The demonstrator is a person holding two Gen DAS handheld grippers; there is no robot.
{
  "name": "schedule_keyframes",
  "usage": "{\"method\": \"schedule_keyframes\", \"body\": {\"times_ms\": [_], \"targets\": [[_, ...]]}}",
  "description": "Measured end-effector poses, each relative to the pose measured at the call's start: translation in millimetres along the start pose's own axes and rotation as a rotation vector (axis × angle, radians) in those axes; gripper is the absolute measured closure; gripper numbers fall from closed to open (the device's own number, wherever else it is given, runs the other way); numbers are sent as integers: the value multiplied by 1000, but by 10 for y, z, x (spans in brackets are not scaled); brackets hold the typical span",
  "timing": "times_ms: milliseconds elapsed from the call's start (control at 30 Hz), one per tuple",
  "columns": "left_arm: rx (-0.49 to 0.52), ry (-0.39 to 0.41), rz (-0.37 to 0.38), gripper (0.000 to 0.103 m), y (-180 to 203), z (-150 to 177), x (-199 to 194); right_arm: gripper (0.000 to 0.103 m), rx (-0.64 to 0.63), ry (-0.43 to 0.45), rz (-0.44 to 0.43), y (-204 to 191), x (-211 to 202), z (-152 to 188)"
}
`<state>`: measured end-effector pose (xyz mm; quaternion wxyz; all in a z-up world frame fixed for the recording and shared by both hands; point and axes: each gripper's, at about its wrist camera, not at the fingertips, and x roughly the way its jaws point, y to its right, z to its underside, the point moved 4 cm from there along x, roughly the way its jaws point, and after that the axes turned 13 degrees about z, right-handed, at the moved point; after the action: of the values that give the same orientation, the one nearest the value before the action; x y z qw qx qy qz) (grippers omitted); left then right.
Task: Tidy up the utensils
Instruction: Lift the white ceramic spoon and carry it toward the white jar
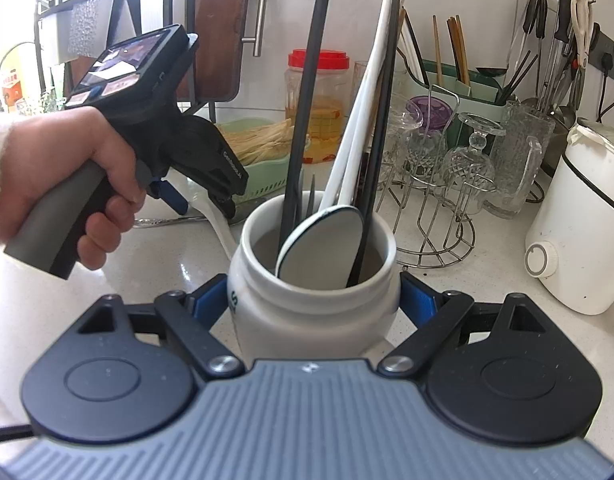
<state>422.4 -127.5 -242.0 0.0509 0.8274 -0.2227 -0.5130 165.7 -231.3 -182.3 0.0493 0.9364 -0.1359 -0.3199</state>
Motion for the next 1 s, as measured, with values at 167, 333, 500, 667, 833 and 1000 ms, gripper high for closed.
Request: {"method": "schedule_keyframes", "body": {"times_ms": [167,333,500,667,833,1000], "targets": [[5,-10,33,86,20,77,-76,12,-1,1,0,-2,-3,-1],[-7,-8,55,95,4,149,-139,12,-2,1,1,-3,2,0],[-2,-4,72,95,-1,249,-247,12,-2,1,1,-6,2,2],[-2,13,97,95,9,323,-421,12,-2,-1,2,-3,7,4],[-21,42,136,95,22,381,-681,12,-4,-5,4,-14,3,4],[-20,112,168,95,64,402,-998,12,-11,-10,-8,-7,2,-1]]}}
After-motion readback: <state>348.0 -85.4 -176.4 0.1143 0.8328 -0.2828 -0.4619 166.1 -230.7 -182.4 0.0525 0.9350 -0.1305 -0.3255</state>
